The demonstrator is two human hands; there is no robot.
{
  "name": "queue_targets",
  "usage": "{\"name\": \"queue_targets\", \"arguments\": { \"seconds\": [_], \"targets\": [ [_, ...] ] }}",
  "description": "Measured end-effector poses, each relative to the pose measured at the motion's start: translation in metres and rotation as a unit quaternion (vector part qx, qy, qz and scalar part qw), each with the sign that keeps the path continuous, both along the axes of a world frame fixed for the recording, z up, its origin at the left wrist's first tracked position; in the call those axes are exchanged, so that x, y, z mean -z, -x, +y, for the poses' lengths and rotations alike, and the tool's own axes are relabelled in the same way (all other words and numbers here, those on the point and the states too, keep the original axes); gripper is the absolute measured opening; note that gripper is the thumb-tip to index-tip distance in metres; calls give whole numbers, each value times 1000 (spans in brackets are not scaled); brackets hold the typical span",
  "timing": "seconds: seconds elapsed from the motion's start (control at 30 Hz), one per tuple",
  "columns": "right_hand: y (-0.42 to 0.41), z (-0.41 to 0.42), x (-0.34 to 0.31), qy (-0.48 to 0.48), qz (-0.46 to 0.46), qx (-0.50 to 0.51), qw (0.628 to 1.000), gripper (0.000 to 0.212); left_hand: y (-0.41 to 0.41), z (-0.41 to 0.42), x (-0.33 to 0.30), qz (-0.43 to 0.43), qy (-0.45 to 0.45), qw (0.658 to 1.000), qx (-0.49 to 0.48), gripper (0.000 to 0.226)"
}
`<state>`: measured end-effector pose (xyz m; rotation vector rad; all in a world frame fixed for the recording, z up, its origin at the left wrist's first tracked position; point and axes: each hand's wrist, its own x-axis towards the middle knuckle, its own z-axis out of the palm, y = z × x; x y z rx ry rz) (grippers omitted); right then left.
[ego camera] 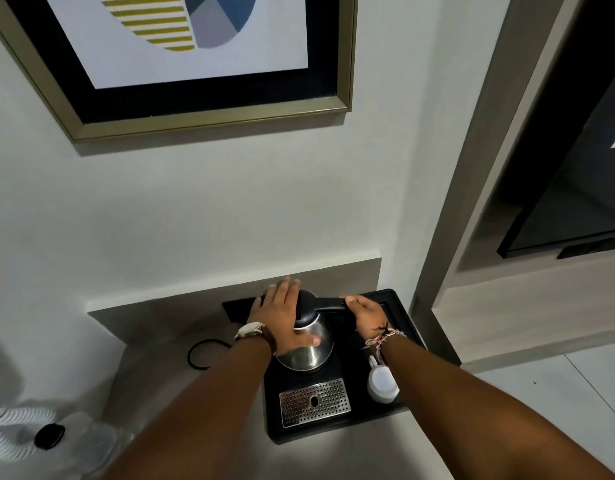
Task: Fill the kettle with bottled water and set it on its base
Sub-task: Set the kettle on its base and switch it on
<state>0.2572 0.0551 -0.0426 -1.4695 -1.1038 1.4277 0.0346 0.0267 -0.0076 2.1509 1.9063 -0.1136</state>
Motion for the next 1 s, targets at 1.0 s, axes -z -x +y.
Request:
{"name": "queue_targets", "arguments": {
  "seconds": [1.0],
  "targets": [
    [8, -4, -14, -39, -110, -17, 993, 17, -12, -26, 16, 33, -75, 992, 95, 116]
  ]
}}
